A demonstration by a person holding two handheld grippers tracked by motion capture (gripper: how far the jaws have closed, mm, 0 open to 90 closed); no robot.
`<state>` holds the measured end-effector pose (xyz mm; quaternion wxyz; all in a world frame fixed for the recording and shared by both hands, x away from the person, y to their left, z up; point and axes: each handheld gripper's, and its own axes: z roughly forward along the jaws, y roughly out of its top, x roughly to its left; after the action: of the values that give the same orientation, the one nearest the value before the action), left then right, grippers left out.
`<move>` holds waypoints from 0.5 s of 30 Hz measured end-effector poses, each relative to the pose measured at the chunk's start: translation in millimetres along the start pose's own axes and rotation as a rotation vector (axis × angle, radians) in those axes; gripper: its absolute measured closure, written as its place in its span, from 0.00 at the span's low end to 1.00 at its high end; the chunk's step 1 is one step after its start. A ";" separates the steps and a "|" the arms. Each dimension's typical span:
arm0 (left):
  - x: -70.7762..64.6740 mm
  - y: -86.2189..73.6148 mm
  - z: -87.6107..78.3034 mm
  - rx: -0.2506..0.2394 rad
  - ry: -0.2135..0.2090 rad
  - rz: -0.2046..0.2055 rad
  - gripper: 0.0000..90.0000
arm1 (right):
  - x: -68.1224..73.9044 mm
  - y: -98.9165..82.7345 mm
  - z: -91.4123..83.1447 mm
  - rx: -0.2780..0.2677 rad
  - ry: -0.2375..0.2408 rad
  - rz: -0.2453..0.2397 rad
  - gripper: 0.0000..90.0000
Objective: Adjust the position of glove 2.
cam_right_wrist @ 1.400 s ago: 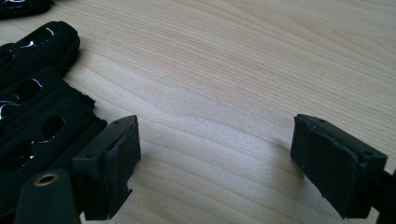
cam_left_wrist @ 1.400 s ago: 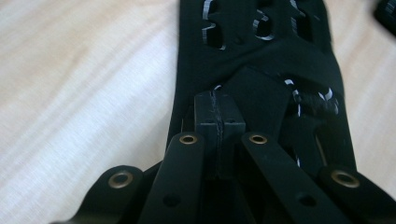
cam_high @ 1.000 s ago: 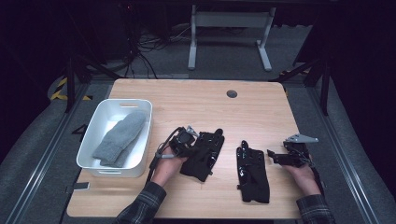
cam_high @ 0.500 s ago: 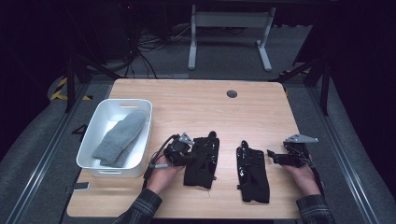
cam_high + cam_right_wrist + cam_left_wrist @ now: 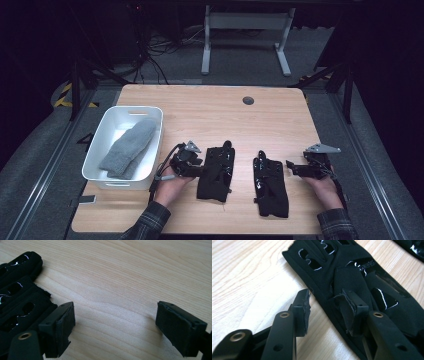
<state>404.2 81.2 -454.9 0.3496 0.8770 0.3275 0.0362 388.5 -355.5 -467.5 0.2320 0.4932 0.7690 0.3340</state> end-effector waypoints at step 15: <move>-2.0 2.2 6.0 0.009 -0.006 -0.026 0.97 | 0.0 0.0 0.0 0.000 0.000 -0.001 0.18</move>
<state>405.7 75.3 -457.7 0.3472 0.8744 0.3378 0.0275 388.5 -355.5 -467.5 0.2320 0.4930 0.7692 0.3340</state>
